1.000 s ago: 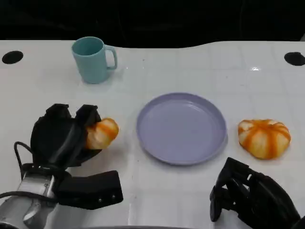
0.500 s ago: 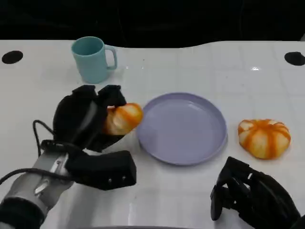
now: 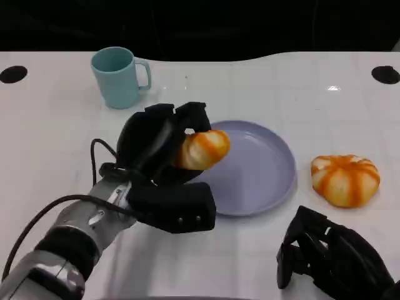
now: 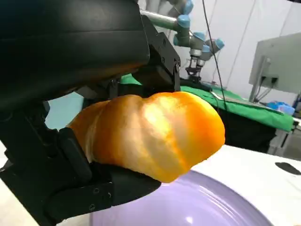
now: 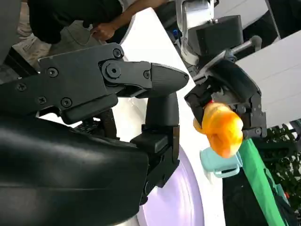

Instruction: Grasp the bread from the table and place it into the plate.

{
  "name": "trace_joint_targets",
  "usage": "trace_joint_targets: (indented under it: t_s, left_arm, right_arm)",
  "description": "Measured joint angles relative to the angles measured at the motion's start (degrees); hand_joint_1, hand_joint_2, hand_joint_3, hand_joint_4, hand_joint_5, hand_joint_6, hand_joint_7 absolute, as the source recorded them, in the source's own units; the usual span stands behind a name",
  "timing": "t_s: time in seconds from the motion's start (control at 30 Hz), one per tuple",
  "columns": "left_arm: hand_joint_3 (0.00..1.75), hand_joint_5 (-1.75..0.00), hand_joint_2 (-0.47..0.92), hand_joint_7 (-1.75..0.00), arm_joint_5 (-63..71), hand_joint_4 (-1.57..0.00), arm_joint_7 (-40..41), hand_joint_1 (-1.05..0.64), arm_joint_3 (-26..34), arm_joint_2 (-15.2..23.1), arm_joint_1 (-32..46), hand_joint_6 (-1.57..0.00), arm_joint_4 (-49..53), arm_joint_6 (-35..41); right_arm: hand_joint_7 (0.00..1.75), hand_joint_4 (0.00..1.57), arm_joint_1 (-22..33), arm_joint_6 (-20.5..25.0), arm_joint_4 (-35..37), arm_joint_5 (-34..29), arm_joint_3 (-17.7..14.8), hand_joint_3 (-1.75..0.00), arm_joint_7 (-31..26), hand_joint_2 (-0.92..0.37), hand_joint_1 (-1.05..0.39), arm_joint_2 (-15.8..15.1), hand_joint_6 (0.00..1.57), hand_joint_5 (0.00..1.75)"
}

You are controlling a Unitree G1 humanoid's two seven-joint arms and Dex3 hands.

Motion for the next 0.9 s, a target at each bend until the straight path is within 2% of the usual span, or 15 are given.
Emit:
trace_joint_targets:
  t_s: [0.13, 0.33, 0.4, 0.43, 0.47, 0.57, 0.6, 0.67, 0.7, 0.77, 0.8, 0.9]
  left_arm:
    - [1.45, -1.75, 0.26, -1.75, -0.55, -1.05, -1.29, -0.29, -0.20, -1.77, -1.48, -0.86, 3.43, -0.47]
    - [1.47, -1.75, 0.25, -1.75, -0.58, -1.07, -3.02, -0.29, -1.12, -3.47, -4.39, -0.88, 7.40, -0.55]
    - [1.48, -1.75, 0.27, -1.66, -0.78, -1.02, -3.96, -0.30, -1.21, -4.06, -5.54, -0.89, 8.60, -0.55]
    - [1.46, -1.75, 0.28, -1.58, -1.16, -1.00, -4.60, -0.30, -1.21, -4.30, -5.96, -0.90, 9.04, -0.57]
    - [1.32, -1.68, 0.33, -1.31, -1.51, -0.93, -5.40, -0.30, -1.20, -4.48, -6.21, -0.90, 9.35, -0.67]
    - [0.88, -1.32, 0.52, -0.74, -2.69, -0.82, -8.25, -0.33, -1.08, -4.99, -6.35, -0.86, 9.91, -0.98]
    - [0.64, -1.12, 0.65, -0.48, -3.07, -0.74, -9.30, -0.35, -1.05, -4.99, -6.39, -0.81, 9.91, -1.12]
    - [0.35, -0.94, 0.81, -0.24, -3.50, -0.69, -11.75, -0.38, -1.10, -4.84, -6.60, -0.78, 9.91, -1.41]
    - [0.26, -0.82, 0.87, -0.12, -3.55, -0.57, -12.79, -0.46, -1.17, -4.71, -6.73, -0.68, 9.90, -1.60]
    - [0.27, -0.70, 0.91, -0.04, -3.43, -0.45, -14.13, -0.59, -1.63, -4.26, -7.04, -0.57, 9.86, -1.72]
    - [0.32, -0.62, 0.92, -0.01, -3.21, -0.37, -14.90, -0.70, -2.05, -4.01, -7.26, -0.47, 9.78, -1.50]
    - [0.42, -0.49, 0.92, 0.00, -2.62, -0.17, -17.61, -0.86, -2.87, -3.36, -7.77, -0.29, 9.46, -0.04]
  right_arm:
    - [1.58, 0.56, 0.11, -0.16, -0.04, -0.18, 0.48, -0.47, 0.01, -0.92, -0.51, 0.02, 0.41, 1.75]
    - [1.59, 0.57, 0.60, -0.98, -0.35, -0.81, 1.39, -0.47, -0.01, -0.92, -0.51, 0.17, 0.41, 1.75]
    - [1.59, 0.57, 0.87, -0.98, -0.44, -0.81, 1.40, -0.46, -0.01, -0.92, -0.52, 0.31, 0.41, 1.75]
    - [1.60, 0.58, 0.97, -1.01, -0.48, -0.81, 1.43, -0.46, -0.01, -0.92, -0.52, 0.42, 0.41, 1.75]
    - [1.60, 0.58, 1.04, -1.05, -0.49, -0.81, 1.45, -0.46, -0.01, -0.92, -0.53, 0.51, 0.41, 1.75]
    - [1.60, 0.58, 1.38, -1.05, -1.09, -0.83, 1.48, -0.46, -0.05, -0.92, -0.53, 0.54, 0.41, 1.75]
    - [1.60, 0.57, 1.51, -1.05, -1.47, -0.83, 1.50, -0.47, -0.12, -0.92, -0.52, 0.55, 0.41, 1.75]
    - [1.60, 0.57, 1.59, -1.05, -1.96, -0.82, 1.52, -0.47, -0.17, -0.92, -0.52, 0.58, 0.41, 1.75]
    - [1.60, 0.57, 1.60, -1.05, -2.05, -0.82, 1.52, -0.47, -0.17, -0.92, -0.53, 0.61, 0.41, 1.75]
    - [1.60, 0.57, 1.66, -1.05, -2.11, -0.80, 1.54, -0.46, -0.17, -0.92, -0.53, 0.68, 0.41, 1.75]
    - [1.61, 0.57, 1.76, -1.05, -2.13, -0.80, 1.55, -0.46, -0.17, -0.92, -0.53, 0.69, 0.41, 1.75]
    - [1.61, 0.58, 1.96, -0.95, -2.22, -0.76, 1.56, -0.45, -0.27, -0.92, -0.53, 0.76, 0.41, 1.75]
